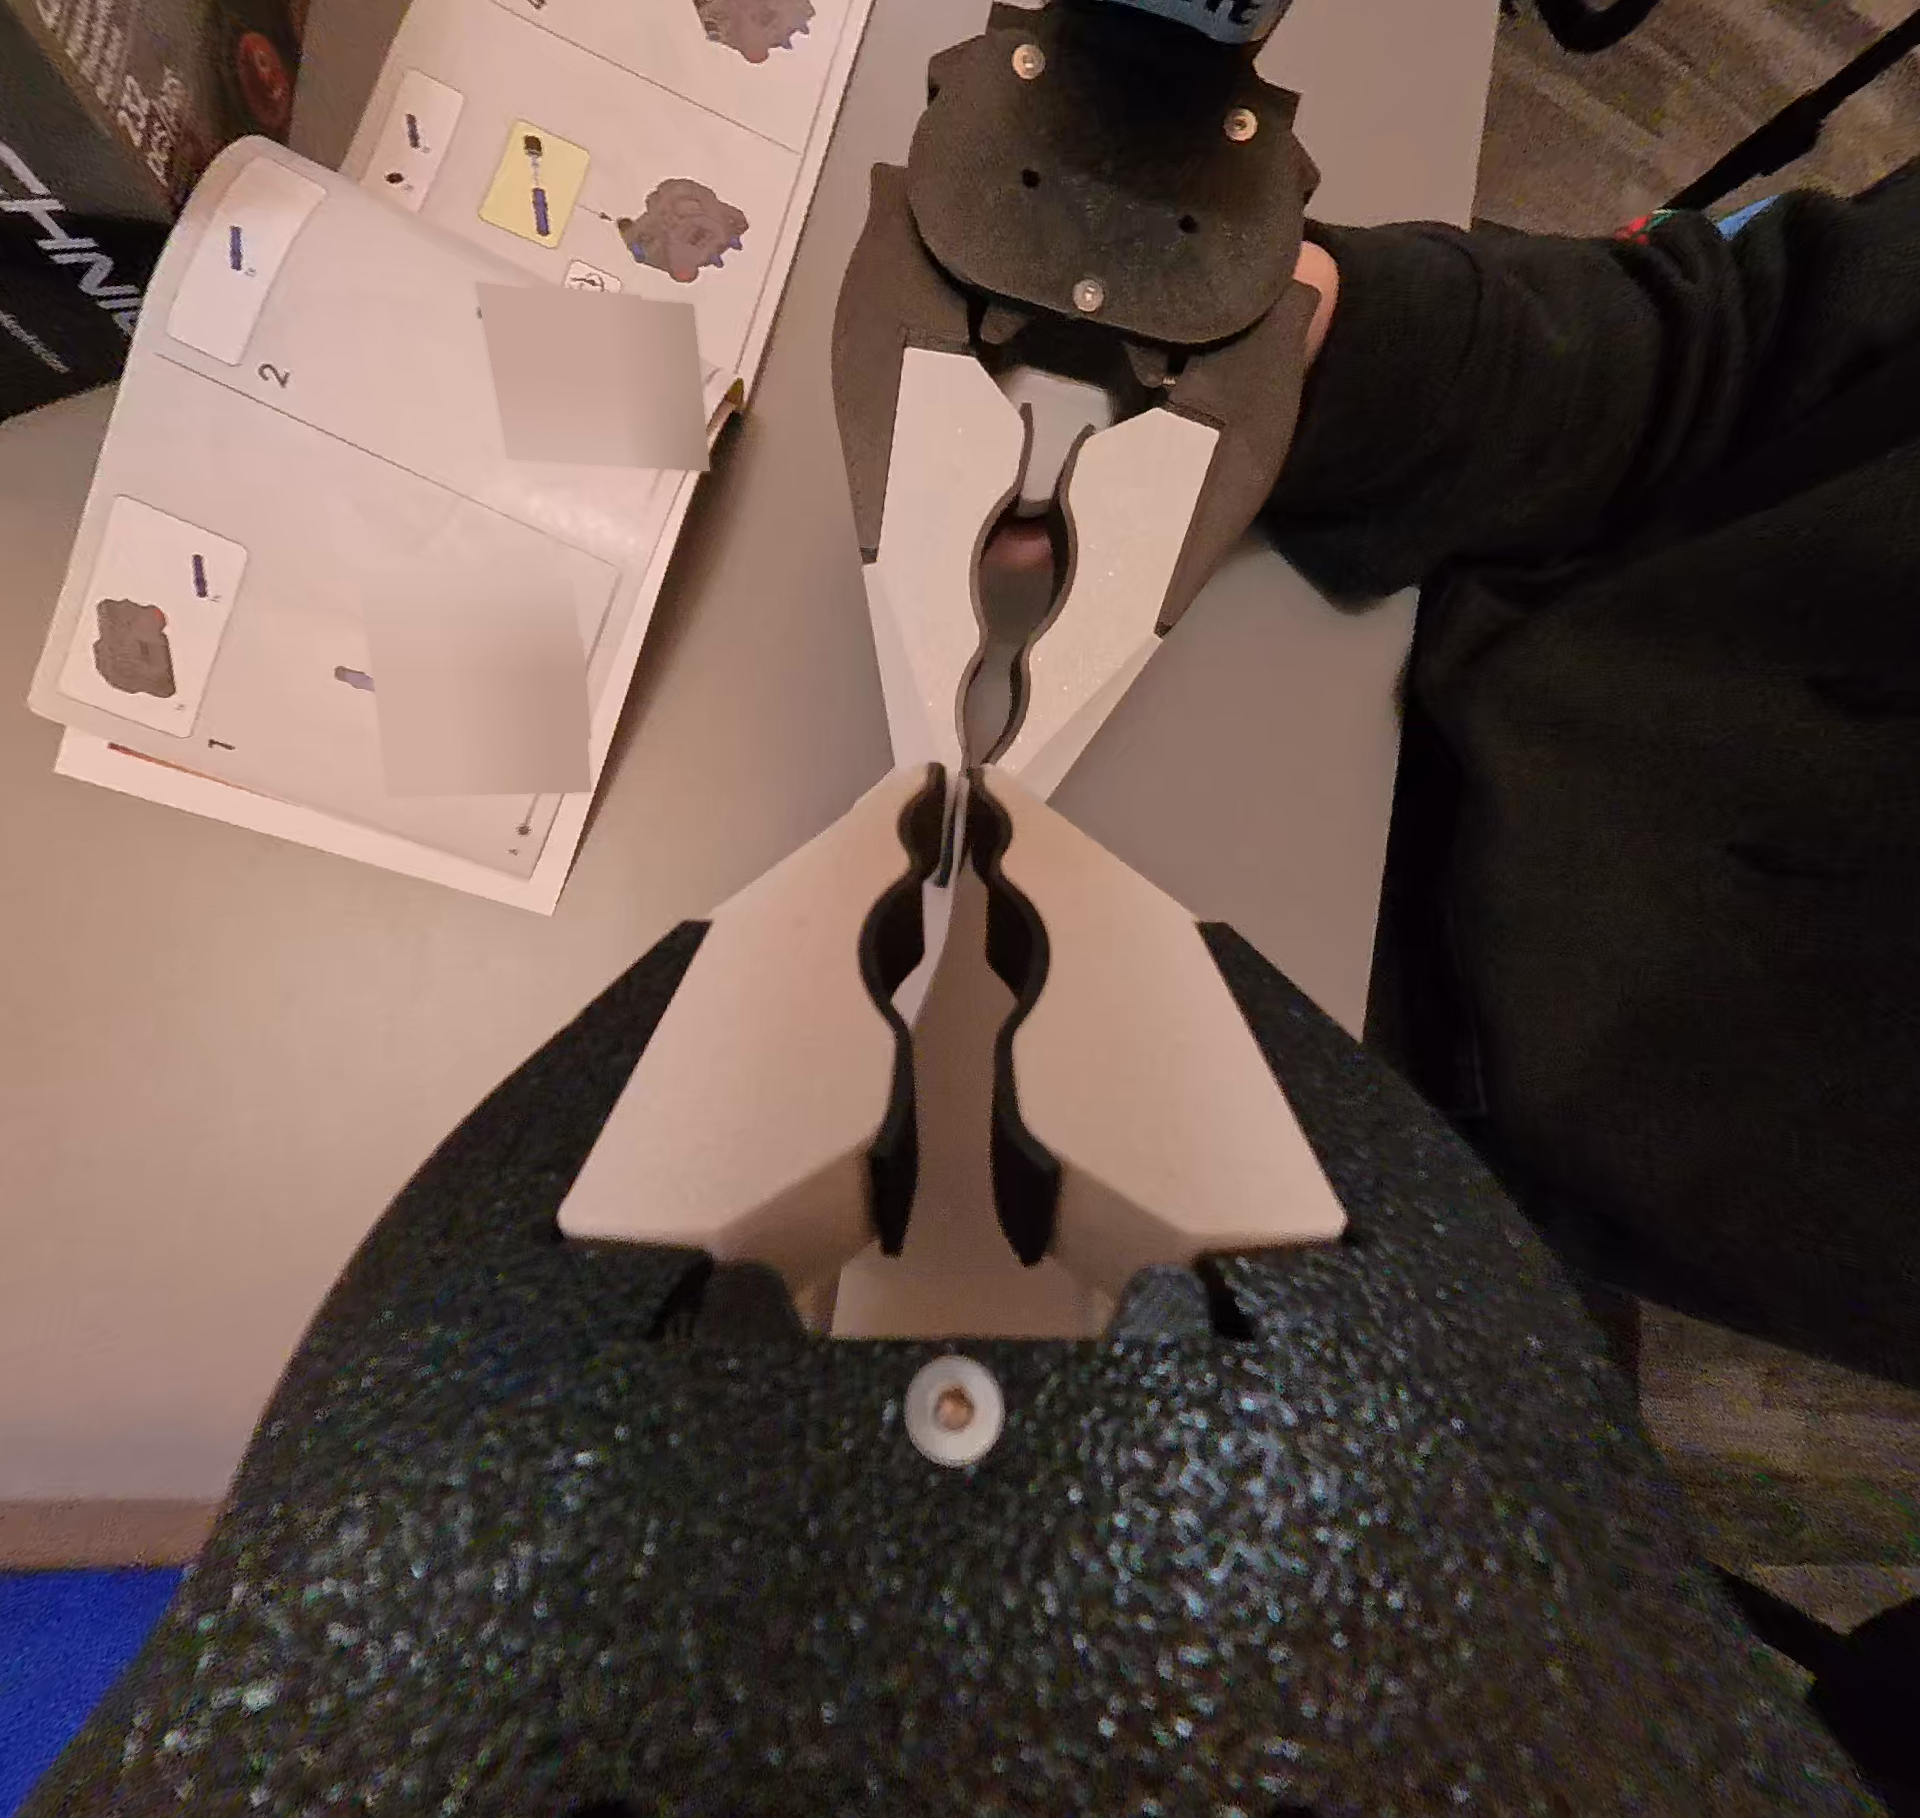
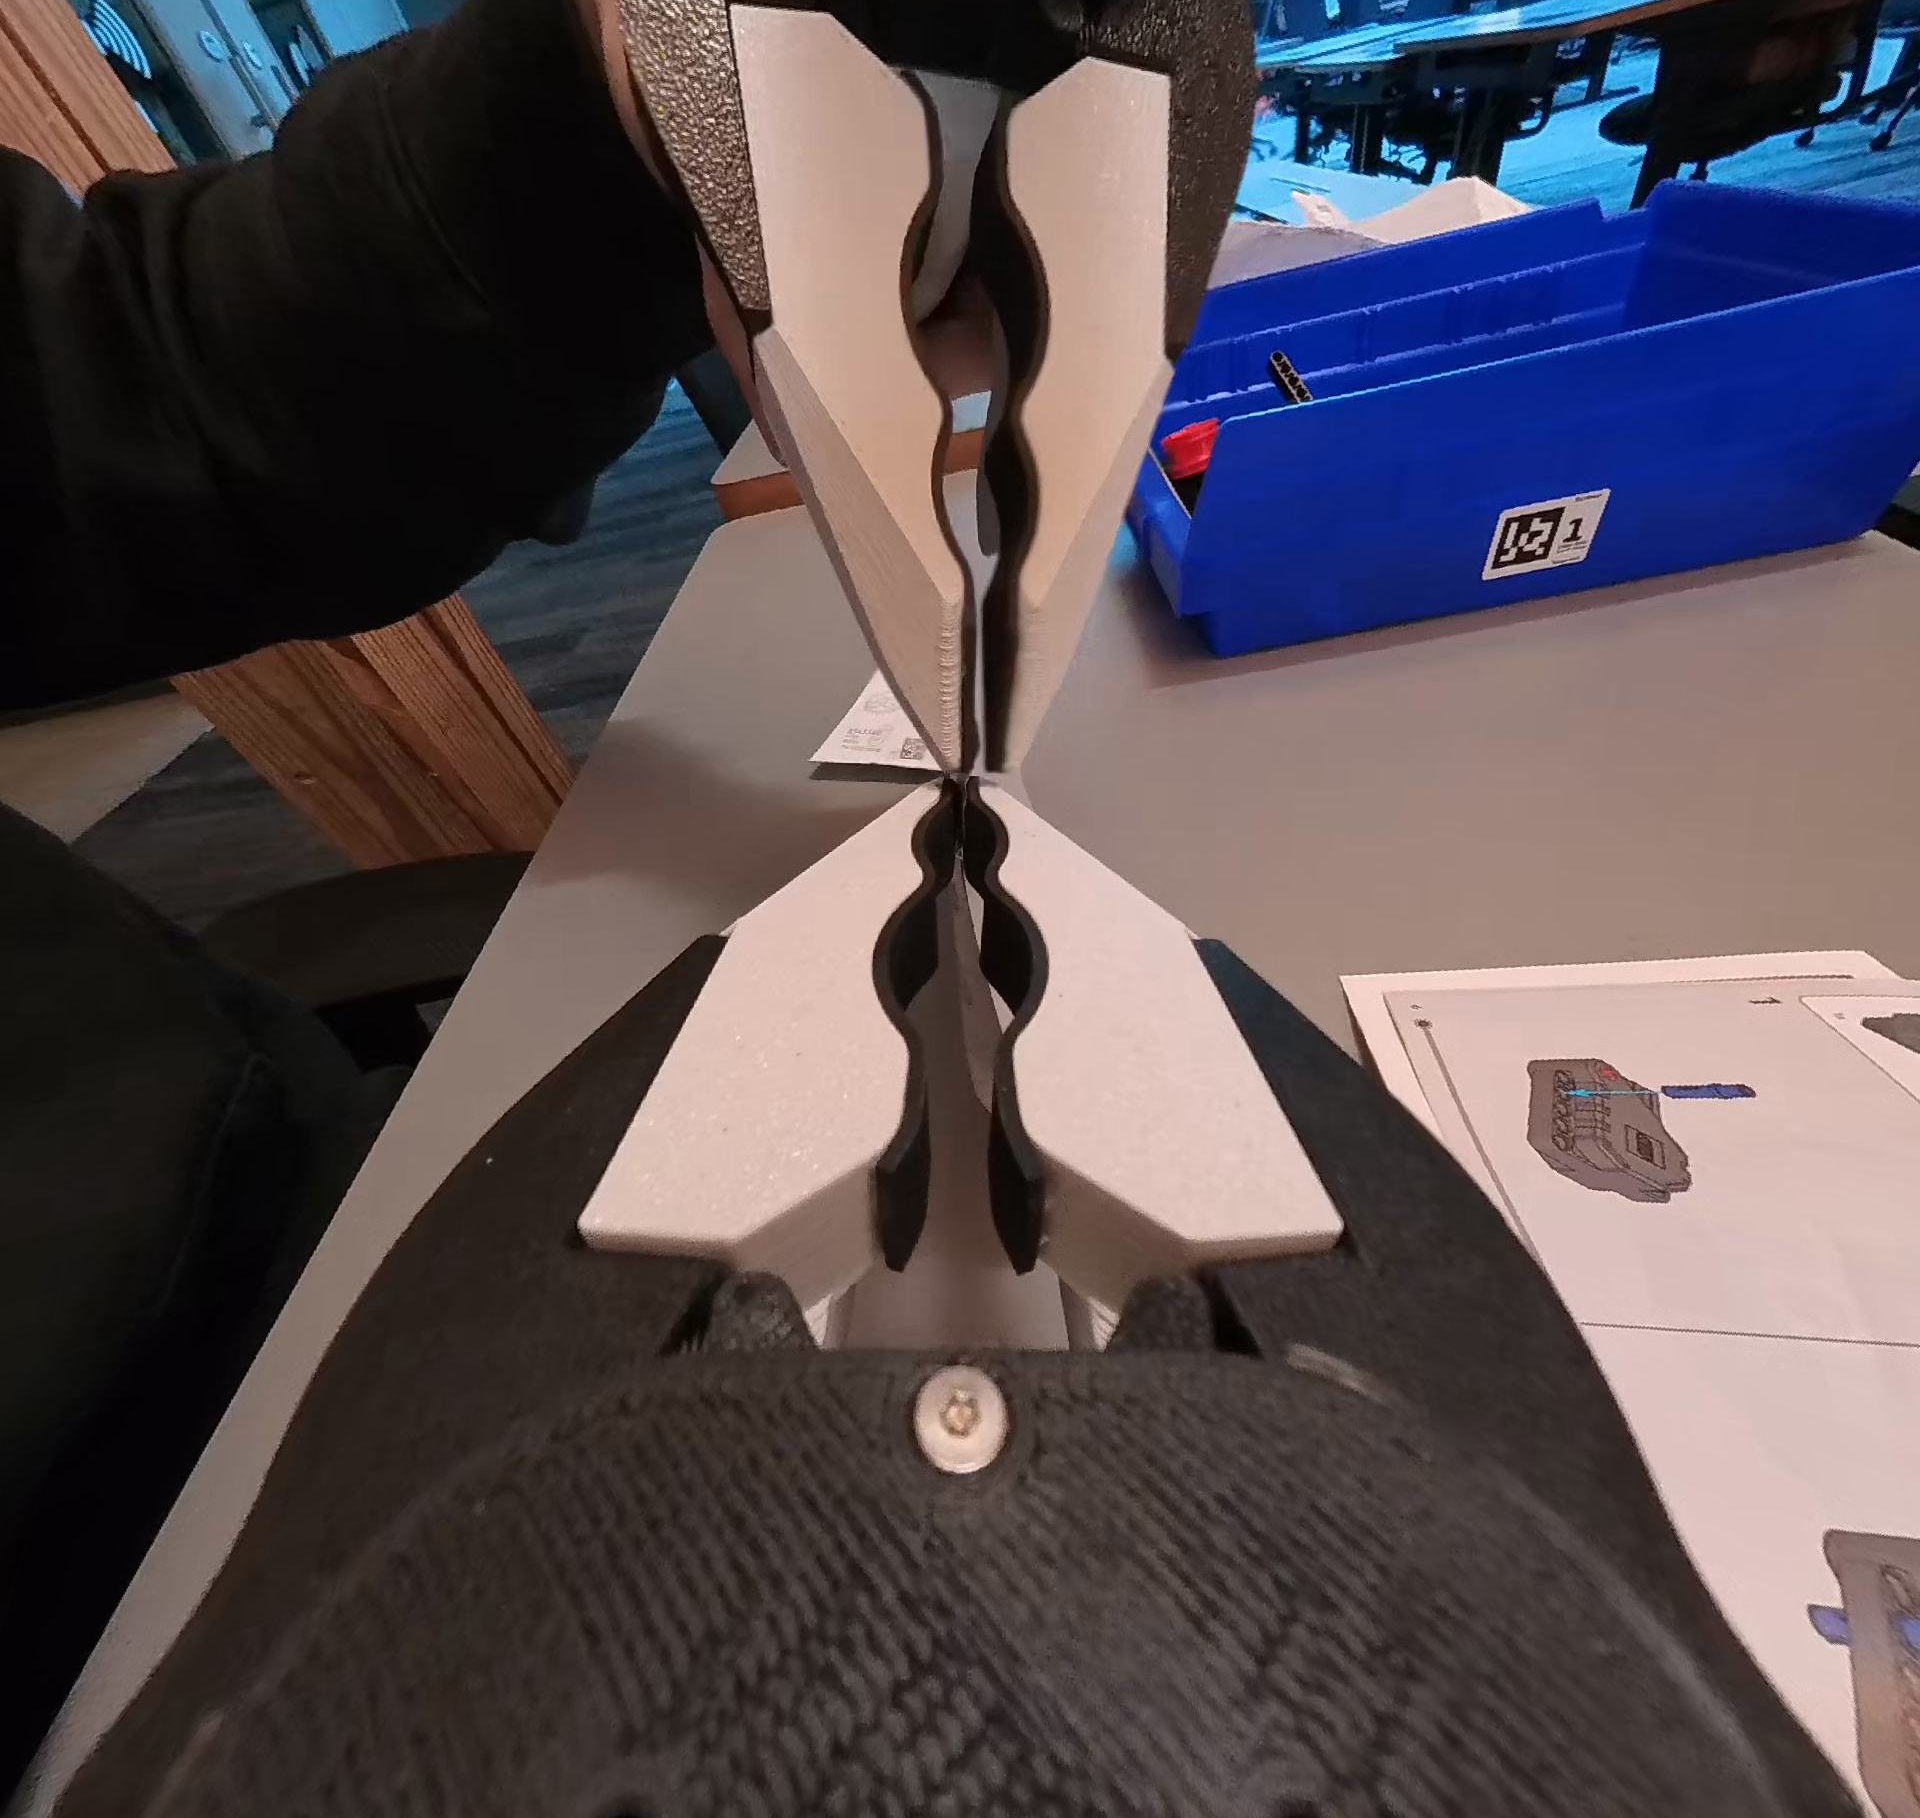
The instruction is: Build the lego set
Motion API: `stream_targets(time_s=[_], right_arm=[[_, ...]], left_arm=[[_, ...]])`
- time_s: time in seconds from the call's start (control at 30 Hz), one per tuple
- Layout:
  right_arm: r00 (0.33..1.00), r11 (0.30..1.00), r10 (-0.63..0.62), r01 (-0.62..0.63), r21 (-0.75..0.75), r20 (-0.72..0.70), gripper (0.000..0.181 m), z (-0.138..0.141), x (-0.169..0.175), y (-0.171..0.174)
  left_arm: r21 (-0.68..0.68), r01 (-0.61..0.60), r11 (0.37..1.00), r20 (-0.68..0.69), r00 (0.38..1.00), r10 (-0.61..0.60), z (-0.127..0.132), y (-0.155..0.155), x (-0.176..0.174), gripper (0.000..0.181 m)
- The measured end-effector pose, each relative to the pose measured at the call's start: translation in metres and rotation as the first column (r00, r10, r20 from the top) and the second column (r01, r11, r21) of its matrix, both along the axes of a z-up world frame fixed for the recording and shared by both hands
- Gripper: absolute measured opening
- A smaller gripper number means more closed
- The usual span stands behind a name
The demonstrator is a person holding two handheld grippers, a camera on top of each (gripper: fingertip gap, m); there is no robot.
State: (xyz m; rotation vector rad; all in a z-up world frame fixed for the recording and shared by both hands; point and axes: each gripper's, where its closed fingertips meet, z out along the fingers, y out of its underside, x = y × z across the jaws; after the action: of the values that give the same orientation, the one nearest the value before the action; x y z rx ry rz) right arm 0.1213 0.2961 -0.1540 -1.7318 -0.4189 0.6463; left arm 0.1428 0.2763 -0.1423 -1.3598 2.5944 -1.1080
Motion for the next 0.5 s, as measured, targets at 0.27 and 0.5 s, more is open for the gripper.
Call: stream_targets(time_s=[0.27,0.5], right_arm=[[1.0,1.0,0.002,-0.002,-0.004,-0.008,0.0,0.001,0.0,-0.002],[1.0,1.0,0.023,-0.023,-0.007,-0.01,0.0,0.003,-0.005,-0.003]], left_arm=[[0.028,-0.002,1.0,0.042,0.999,0.001,0.01,0.007,-0.005,0.002],[0.087,0.01,0.996,0.032,0.999,-0.013,0.004,0.002,-0.008,0.011]])
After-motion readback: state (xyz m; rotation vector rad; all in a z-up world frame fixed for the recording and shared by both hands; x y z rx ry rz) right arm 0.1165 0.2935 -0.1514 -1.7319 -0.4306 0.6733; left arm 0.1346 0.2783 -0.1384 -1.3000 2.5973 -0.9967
